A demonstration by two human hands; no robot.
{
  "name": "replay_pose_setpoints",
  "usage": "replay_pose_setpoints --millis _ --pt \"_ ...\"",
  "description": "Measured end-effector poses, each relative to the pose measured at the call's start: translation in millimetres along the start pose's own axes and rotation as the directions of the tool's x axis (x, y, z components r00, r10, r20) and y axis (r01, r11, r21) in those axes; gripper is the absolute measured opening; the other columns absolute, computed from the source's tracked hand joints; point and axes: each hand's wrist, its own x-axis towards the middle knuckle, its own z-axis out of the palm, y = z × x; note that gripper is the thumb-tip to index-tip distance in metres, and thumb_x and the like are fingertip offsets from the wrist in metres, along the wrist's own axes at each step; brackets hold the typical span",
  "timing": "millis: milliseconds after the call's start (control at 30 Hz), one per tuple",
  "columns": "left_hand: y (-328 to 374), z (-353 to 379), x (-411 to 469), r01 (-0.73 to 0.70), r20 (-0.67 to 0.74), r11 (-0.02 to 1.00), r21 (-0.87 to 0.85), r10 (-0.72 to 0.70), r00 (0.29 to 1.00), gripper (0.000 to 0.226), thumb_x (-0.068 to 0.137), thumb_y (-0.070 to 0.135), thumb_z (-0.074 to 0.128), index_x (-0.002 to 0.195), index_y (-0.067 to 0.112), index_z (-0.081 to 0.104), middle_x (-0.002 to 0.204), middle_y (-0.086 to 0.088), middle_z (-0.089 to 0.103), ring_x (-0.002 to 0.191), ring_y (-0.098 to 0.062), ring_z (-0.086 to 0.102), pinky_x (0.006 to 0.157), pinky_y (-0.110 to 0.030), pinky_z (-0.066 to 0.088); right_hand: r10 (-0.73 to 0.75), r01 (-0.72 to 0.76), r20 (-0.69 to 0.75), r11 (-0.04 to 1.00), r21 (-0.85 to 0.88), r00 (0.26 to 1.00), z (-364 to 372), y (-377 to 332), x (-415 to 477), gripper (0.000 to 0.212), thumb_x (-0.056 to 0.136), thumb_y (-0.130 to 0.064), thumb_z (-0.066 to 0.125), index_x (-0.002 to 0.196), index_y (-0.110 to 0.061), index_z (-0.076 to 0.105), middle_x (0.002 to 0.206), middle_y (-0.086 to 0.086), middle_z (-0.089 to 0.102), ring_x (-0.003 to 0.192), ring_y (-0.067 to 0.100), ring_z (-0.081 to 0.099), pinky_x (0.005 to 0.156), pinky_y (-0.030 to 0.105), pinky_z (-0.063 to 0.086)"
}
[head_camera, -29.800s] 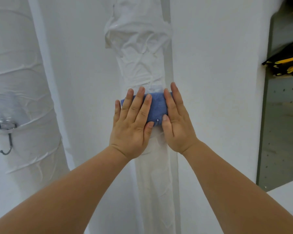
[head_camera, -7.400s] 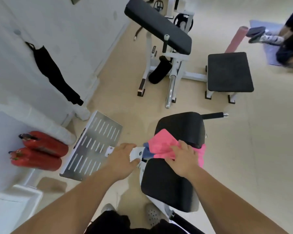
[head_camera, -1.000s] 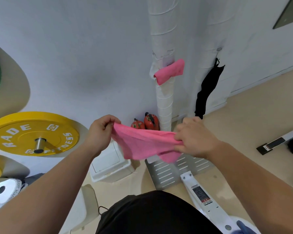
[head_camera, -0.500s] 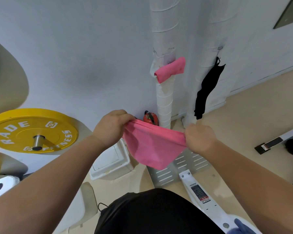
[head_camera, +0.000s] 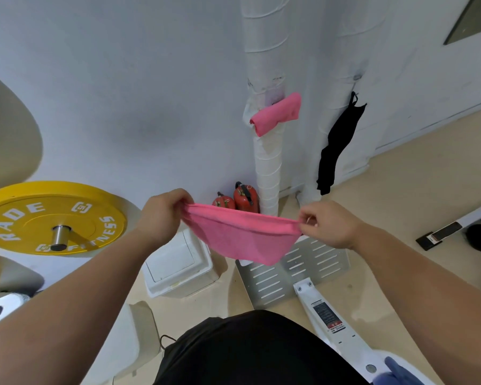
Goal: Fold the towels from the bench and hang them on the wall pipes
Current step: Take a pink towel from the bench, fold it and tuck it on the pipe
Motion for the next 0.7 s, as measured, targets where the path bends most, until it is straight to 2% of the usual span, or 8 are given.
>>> replay_pose_setpoints --millis 100,200,300,367,433,500,567,700 --pt "-10 1 -5 0.126 0.102 0.974 -0.190 -0.108 0.989 0.038 0.096 -0.003 0.049 0.086 0.029 0.067 0.085 0.003 0.072 0.085 -0.025 0.067 0.077 -0.040 0.056 0.072 -0.033 -0.099 0.936 0.352 0.993 -14 -2 -7 0.021 0.083 -0.007 0.068 0.067 -0.020 0.062 0.069 0.005 0.063 0.062 0.012 0.050 0.064 0.031 0.042" --pt "-7 1 -8 0.217 0.194 0.899 -0.379 -0.152 0.969 0.038 0.098 -0.004 0.050 0.088 0.025 0.073 0.088 -0.003 0.074 0.089 -0.033 0.069 0.089 -0.051 0.058 0.036 0.029 -0.145 0.905 0.424 0.989 -23 -5 -11 0.024 0.074 0.004 0.071 0.062 -0.010 0.058 0.079 0.007 0.073 0.068 0.008 0.063 0.071 0.031 0.052" --pt "-5 -3 -6 0.165 0.269 0.935 -0.314 -0.078 0.960 0.035 0.100 0.001 0.053 0.095 0.026 0.077 0.093 0.003 0.077 0.091 -0.025 0.072 0.091 -0.046 0.058 -0.158 0.163 -0.093 0.986 0.041 0.983 -36 -1 -10 0.040 0.069 -0.011 0.085 0.055 -0.024 0.050 0.084 -0.003 0.069 0.083 0.015 0.067 0.076 0.033 0.052" --pt "-4 -8 -3 0.042 0.310 0.980 -0.197 0.021 0.950 0.031 0.099 0.003 0.057 0.096 0.026 0.077 0.091 0.010 0.077 0.089 -0.017 0.072 0.088 -0.043 0.058 -0.236 0.245 0.066 0.938 -0.245 0.970 -41 -1 -11 0.041 0.071 -0.022 0.083 0.058 -0.027 0.045 0.078 -0.007 0.059 0.079 0.019 0.060 0.071 0.035 0.048" --pt "0 -14 -1 -0.108 0.333 0.990 -0.089 0.131 0.934 0.025 0.095 0.008 0.059 0.094 0.025 0.076 0.087 0.012 0.076 0.084 -0.014 0.071 0.082 -0.041 0.058 -0.271 0.321 0.181 0.869 -0.377 0.945 -40 -4 -12 0.034 0.073 -0.021 0.071 0.061 -0.024 0.039 0.068 -0.005 0.050 0.072 0.022 0.054 0.066 0.040 0.046" --pt "7 -19 0 -0.185 0.352 0.983 -0.016 0.179 0.919 0.019 0.087 0.017 0.060 0.088 0.026 0.076 0.082 0.012 0.075 0.077 -0.013 0.069 0.075 -0.039 0.057 -0.300 0.365 0.216 0.839 -0.404 0.929 -37 -6 -16 0.029 0.073 -0.019 0.060 0.062 -0.023 0.034 0.062 -0.003 0.044 0.069 0.025 0.050 0.062 0.037 0.041" --pt "11 -19 0 -0.150 0.318 0.988 -0.021 0.149 0.936 0.015 0.080 0.017 0.063 0.079 0.026 0.075 0.075 0.011 0.074 0.072 -0.013 0.068 0.070 -0.038 0.057 -0.302 0.348 0.179 0.863 -0.367 0.936 -36 -6 -20 0.025 0.075 -0.014 0.063 0.065 -0.020 0.041 0.063 0.000 0.048 0.068 0.024 0.050 0.059 0.025 0.032" --pt "8 -15 -4 0.172 0.203 0.959 -0.224 -0.127 0.971 0.021 0.075 -0.002 0.071 0.069 0.017 0.075 0.067 0.000 0.073 0.068 -0.022 0.068 0.069 -0.035 0.056 -0.237 0.228 -0.002 0.935 -0.272 0.971 -38 -3 -20 0.007 0.080 -0.019 0.079 0.083 -0.021 0.073 0.068 -0.012 0.059 0.064 0.003 0.050 0.058 0.009 0.030"
